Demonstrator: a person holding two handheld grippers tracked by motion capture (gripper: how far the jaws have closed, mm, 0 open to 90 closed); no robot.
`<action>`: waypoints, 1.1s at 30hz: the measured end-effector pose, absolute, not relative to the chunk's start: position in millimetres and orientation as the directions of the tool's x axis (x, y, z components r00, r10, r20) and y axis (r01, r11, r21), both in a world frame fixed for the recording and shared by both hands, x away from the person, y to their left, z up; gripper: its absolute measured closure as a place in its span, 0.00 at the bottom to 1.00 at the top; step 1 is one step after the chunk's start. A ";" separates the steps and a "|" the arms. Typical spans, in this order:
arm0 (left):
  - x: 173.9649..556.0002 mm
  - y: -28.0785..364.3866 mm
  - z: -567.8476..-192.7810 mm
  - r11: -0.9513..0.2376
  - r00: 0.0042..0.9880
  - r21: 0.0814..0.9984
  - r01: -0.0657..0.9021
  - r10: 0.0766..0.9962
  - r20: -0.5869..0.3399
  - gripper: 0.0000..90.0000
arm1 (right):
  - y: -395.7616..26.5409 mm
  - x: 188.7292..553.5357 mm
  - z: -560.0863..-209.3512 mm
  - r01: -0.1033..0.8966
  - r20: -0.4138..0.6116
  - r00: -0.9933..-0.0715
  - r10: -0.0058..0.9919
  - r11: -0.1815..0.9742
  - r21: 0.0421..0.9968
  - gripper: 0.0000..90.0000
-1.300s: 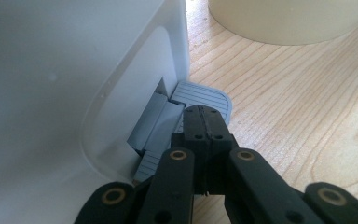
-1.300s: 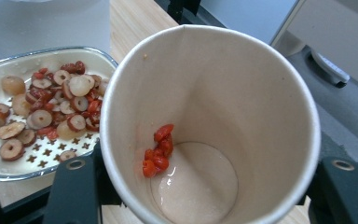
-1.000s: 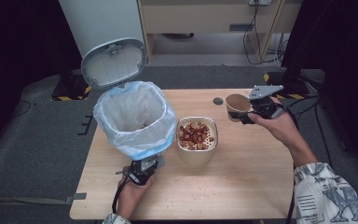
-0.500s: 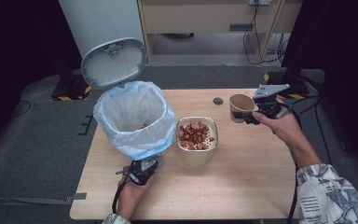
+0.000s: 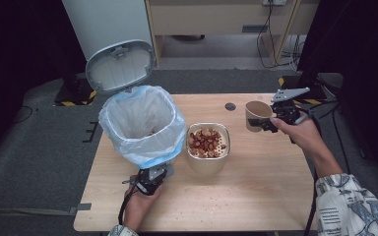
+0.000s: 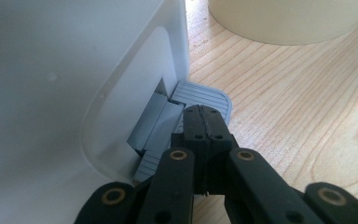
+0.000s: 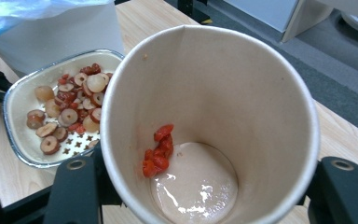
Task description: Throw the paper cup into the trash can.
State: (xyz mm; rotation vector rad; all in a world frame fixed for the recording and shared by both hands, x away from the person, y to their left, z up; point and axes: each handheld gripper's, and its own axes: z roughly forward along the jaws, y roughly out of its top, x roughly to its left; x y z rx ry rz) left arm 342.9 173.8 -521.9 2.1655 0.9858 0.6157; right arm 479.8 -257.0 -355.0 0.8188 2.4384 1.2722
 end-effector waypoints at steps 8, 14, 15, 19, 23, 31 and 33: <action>342.8 173.7 -521.8 -0.491 0.603 0.735 0.469 0.785 0.139 0.99 | -256.9 480.0 -354.7 0.374 0.048 -0.810 0.585 0.451 0.811 0.40; 342.8 173.4 -521.9 -0.492 0.603 0.735 0.467 0.785 0.142 0.99 | -258.4 479.0 -354.3 0.374 0.061 -0.815 0.576 0.444 0.814 0.40; 342.8 173.5 -521.9 -0.491 0.603 0.735 0.467 0.785 0.141 0.99 | -258.6 478.5 -353.8 0.374 0.063 -0.817 0.573 0.443 0.815 0.40; 342.8 173.4 -521.9 -0.491 0.603 0.735 0.467 0.785 0.141 0.99 | -258.4 477.8 -353.0 0.373 0.069 -0.820 0.568 0.440 0.817 0.40; 342.7 173.3 -521.8 -0.493 0.603 0.734 0.468 0.785 0.143 0.99 | -257.6 476.7 -351.0 0.379 0.090 -0.823 0.561 0.424 0.823 0.40; 342.7 173.3 -521.8 -0.494 0.603 0.734 0.467 0.785 0.144 0.99 | -243.4 474.6 -344.0 0.375 0.107 -0.837 0.537 0.419 0.827 0.40; 342.7 173.3 -521.8 -0.493 0.603 0.734 0.467 0.785 0.144 0.99 | -238.0 474.4 -340.2 0.367 0.105 -0.841 0.531 0.416 0.832 0.40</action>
